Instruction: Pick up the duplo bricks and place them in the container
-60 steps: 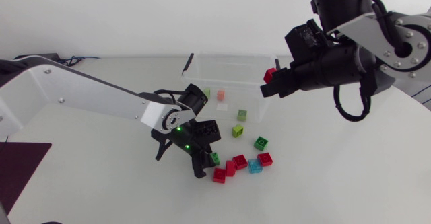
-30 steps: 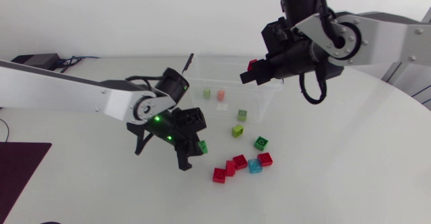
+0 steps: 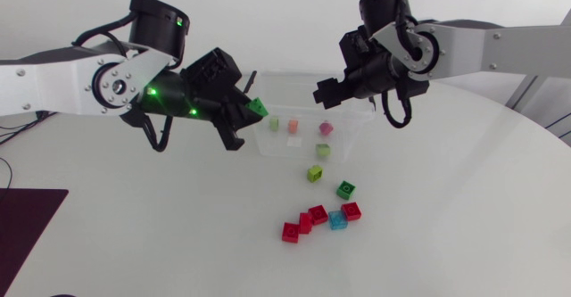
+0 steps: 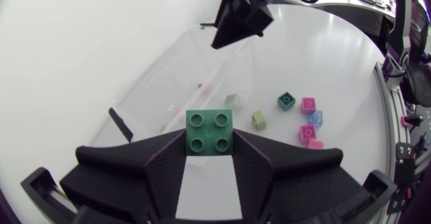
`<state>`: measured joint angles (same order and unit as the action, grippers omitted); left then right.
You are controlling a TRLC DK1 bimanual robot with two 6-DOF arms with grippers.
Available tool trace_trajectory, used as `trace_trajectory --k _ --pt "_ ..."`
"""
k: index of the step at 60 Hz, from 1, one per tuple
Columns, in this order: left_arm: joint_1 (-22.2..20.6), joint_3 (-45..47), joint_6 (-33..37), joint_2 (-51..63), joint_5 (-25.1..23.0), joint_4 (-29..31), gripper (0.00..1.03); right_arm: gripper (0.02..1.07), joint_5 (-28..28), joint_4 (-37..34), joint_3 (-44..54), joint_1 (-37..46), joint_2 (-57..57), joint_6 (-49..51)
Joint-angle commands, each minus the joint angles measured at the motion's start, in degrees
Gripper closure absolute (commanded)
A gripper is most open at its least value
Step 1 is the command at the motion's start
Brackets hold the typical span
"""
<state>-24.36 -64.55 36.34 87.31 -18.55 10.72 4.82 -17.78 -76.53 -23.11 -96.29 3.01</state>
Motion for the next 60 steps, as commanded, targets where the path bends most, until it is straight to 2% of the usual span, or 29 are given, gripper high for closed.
trace_trajectory --k 1,7,19,39,40,41,42,43,44,45,46,47,54,60 --pt "0.98 -3.47 -5.58 2.43 -0.61 -4.66 0.74 0.07 0.72 -0.41 1.12 0.44 4.18 -0.37" --pt "1.16 -6.64 -9.53 6.47 -0.53 -8.96 0.74 0.07 0.72 -1.91 4.20 0.26 8.75 -0.37" --pt "1.07 -12.53 -14.01 13.77 1.49 -13.36 0.74 0.07 0.63 -3.75 14.83 -1.23 17.72 -0.28" --pt "0.98 -23.78 -19.11 25.37 4.75 -13.45 0.73 0.07 -0.42 -5.25 29.42 -6.42 25.01 -0.90" --pt "0.98 -24.39 -19.37 25.81 5.01 -13.27 0.72 0.07 -0.78 -5.42 30.04 -6.68 25.01 -1.07" --pt "0.89 -25.71 -20.25 26.77 5.45 -12.21 0.55 0.07 -1.74 -5.95 31.18 -6.86 24.92 -1.25" --pt "0.89 -25.80 -20.25 26.86 5.45 -12.13 0.53 0.07 -2.18 -6.04 31.71 -6.94 24.92 -1.42" --pt "0.80 -26.41 -20.43 27.21 5.63 -11.34 0.34 0.07 -2.36 -5.95 32.24 -6.94 24.84 -1.51" --pt "0.72 -26.59 -20.52 27.21 5.89 -11.25 0.24 0.07 -2.62 -5.95 32.67 -6.94 24.75 -1.77" --pt "0.72 -26.68 -20.60 27.21 6.15 -11.25 0.17 0.07 -2.97 -6.04 33.20 -6.94 24.57 -1.86" --pt "0.72 -26.68 -20.69 27.21 6.15 -11.25 0.14 0.07 -3.15 -6.04 33.73 -6.94 24.31 -2.04" --pt "0.63 -26.76 -20.96 27.04 6.24 -11.16 0.06 0.07 -3.24 -6.04 34.08 -6.94 23.96 -2.13" --pt "0.80 -26.24 -21.04 25.02 6.24 -8.70 0.04 0.10 -3.68 -6.21 35.84 -6.42 21.23 -2.92" --pt "0.89 -22.28 -20.52 20.27 6.24 -7.29 0.04 0.12 -3.76 -6.21 35.49 -4.66 16.93 -3.80"
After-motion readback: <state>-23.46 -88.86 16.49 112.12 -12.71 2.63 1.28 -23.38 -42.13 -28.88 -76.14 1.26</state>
